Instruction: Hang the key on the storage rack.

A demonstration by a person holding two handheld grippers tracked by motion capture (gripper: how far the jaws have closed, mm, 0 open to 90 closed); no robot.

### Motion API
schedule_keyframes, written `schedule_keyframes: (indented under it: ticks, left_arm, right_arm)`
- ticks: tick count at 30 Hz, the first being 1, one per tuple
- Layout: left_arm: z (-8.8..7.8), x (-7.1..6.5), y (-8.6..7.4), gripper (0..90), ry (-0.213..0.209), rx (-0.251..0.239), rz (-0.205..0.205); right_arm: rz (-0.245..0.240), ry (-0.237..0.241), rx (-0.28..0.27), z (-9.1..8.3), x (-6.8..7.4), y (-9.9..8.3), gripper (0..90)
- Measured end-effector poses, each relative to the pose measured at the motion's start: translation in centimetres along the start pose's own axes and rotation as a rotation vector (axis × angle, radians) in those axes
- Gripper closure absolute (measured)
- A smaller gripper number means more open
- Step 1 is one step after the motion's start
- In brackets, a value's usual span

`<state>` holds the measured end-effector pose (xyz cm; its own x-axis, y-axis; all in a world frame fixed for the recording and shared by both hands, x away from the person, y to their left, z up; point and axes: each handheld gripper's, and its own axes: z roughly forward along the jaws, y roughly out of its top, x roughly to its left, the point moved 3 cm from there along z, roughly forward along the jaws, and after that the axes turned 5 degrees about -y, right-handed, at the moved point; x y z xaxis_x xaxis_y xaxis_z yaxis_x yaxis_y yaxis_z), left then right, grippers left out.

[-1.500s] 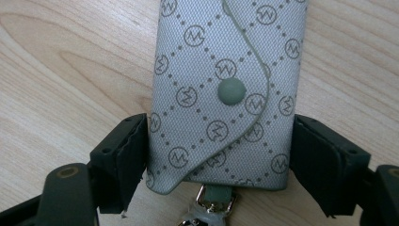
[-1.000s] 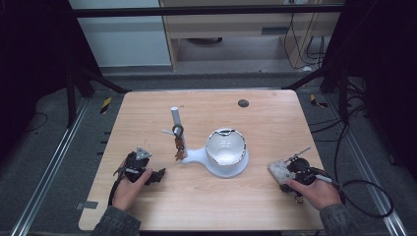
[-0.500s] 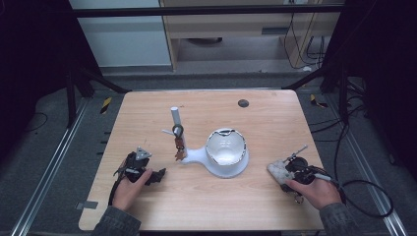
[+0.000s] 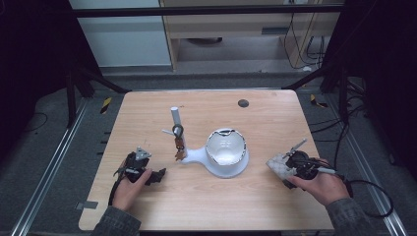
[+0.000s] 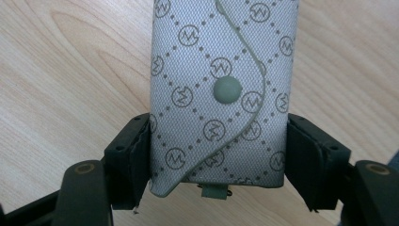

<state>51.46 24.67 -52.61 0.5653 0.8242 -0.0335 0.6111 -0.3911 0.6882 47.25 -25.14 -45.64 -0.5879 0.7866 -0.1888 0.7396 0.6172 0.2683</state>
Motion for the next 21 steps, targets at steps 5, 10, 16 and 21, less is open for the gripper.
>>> schedule_keyframes:
  ticks: [5, 10, 16, 21]
  left_arm:
    - [0.0, 0.0, 0.0, 3.4, 0.0, -0.002, 0.002]
    - [0.0, 0.0, -0.1, 3.2, -0.001, -0.007, -0.001]
    - [0.1, -0.1, -0.2, 2.7, -0.001, -0.019, -0.006]
    - [0.1, -0.1, -0.3, 2.3, 0.0, -0.03, -0.001]
  right_arm:
    - [-0.018, -0.007, -0.004, -0.8, -0.1, 0.5, 30.5]
    - [-0.05, -0.008, -0.007, -1.6, 0.1, 1.2, 30.5]
    - [-0.095, -0.019, -0.017, -2.2, 0.3, 2.0, 30.5]
    - [-0.117, -0.025, -0.022, -2.5, 0.6, 2.6, 30.6]
